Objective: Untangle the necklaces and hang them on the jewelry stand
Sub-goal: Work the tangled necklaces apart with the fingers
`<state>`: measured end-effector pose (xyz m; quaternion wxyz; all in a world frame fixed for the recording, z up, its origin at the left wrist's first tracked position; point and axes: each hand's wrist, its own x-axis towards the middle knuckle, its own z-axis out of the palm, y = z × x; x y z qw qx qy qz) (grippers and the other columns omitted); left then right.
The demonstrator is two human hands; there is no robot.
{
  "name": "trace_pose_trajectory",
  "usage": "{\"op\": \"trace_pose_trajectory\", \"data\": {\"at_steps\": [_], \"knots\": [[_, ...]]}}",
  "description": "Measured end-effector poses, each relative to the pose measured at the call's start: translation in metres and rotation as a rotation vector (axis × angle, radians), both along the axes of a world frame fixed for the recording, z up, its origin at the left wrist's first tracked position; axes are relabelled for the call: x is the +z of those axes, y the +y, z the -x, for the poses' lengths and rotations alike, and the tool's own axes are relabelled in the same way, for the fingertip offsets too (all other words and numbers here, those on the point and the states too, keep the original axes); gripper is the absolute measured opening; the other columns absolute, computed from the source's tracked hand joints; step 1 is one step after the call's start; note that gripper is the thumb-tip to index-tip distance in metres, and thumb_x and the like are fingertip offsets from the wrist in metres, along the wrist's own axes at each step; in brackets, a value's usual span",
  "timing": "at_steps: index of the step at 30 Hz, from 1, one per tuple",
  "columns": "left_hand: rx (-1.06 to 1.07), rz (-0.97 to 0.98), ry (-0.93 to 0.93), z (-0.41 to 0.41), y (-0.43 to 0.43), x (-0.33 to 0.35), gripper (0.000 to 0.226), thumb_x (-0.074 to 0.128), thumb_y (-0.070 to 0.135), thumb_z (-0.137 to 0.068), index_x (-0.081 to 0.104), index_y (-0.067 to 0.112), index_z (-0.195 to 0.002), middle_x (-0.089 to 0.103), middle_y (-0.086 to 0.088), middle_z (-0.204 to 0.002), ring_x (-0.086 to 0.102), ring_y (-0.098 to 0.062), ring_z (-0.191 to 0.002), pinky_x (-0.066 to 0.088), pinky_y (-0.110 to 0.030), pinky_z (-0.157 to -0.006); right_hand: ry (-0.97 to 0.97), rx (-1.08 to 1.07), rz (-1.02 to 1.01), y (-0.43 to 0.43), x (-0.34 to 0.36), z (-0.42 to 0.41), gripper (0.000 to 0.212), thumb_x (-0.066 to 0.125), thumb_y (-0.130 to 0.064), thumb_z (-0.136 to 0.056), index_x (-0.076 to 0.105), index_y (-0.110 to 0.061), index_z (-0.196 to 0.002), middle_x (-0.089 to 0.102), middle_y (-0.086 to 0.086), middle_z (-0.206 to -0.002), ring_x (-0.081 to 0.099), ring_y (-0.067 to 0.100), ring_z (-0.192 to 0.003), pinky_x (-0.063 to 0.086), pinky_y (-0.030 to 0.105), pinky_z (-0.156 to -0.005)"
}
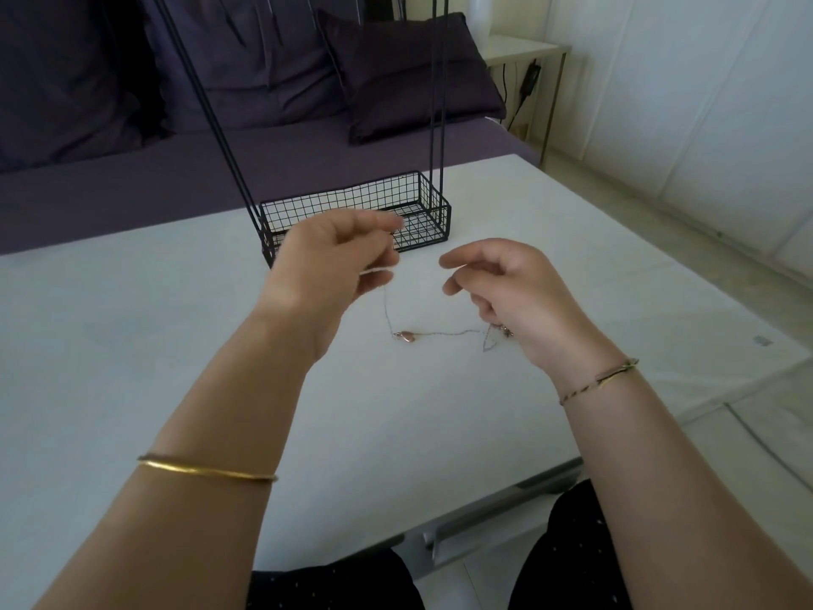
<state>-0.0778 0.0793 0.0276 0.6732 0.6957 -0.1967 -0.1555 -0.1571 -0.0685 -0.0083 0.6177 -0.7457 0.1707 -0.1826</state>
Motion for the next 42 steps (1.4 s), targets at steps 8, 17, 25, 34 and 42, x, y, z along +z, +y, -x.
{"op": "trace_pose_trajectory", "data": {"at_steps": [8,17,25,34,42], "knots": [[-0.159,-0.339,0.01,0.007,-0.009,-0.014,0.021,0.063,-0.001,-0.085,0.068,0.014,-0.099,0.065,0.001,-0.084,0.06,-0.01,-0.081,0.056,-0.024,-0.081,-0.09,0.094,-0.097,-0.001,0.012,0.009,0.022,0.044,0.006,-0.092,0.056,-0.013,-0.091,0.063,-0.003,-0.063,0.039,0.009,-0.049,0.03,0.017,-0.043],[-0.22,-0.343,-0.011,0.009,-0.015,-0.014,0.005,0.067,0.009,-0.087,0.072,0.01,-0.087,0.065,-0.004,-0.077,0.059,-0.01,-0.068,0.056,-0.029,-0.078,-0.081,0.161,0.005,-0.004,0.013,0.009,0.016,0.053,0.004,-0.09,0.052,-0.012,-0.09,0.068,0.0,-0.065,0.039,0.011,-0.048,0.033,0.019,-0.045],[-0.151,-0.341,-0.066,0.008,-0.016,-0.011,0.014,0.059,0.005,-0.088,0.069,0.011,-0.081,0.066,-0.002,-0.077,0.061,-0.01,-0.069,0.054,-0.026,-0.075,0.018,0.006,-0.069,-0.001,0.009,0.005,0.012,0.048,-0.003,-0.094,0.058,-0.009,-0.09,0.066,0.005,-0.073,0.041,0.012,-0.044,0.03,0.018,-0.038],[-0.165,-0.283,-0.139,0.012,-0.015,-0.007,0.019,0.054,0.001,-0.084,0.065,0.01,-0.071,0.063,-0.005,-0.067,0.058,-0.014,-0.068,0.049,-0.028,-0.068,0.12,0.257,-0.27,0.008,0.006,0.002,0.012,0.056,0.003,-0.09,0.064,-0.006,-0.086,0.065,0.008,-0.071,0.054,0.007,-0.045,0.04,0.016,-0.042],[0.058,-0.026,0.261,0.008,-0.015,0.001,0.023,0.042,0.007,-0.086,0.051,0.013,-0.065,0.067,-0.004,-0.083,0.051,-0.014,-0.07,0.04,-0.025,-0.062,0.091,0.047,-0.341,0.004,0.005,-0.001,0.01,0.058,-0.001,-0.09,0.062,-0.004,-0.082,0.061,0.008,-0.063,0.056,0.01,-0.043,0.041,0.018,-0.04]]}}
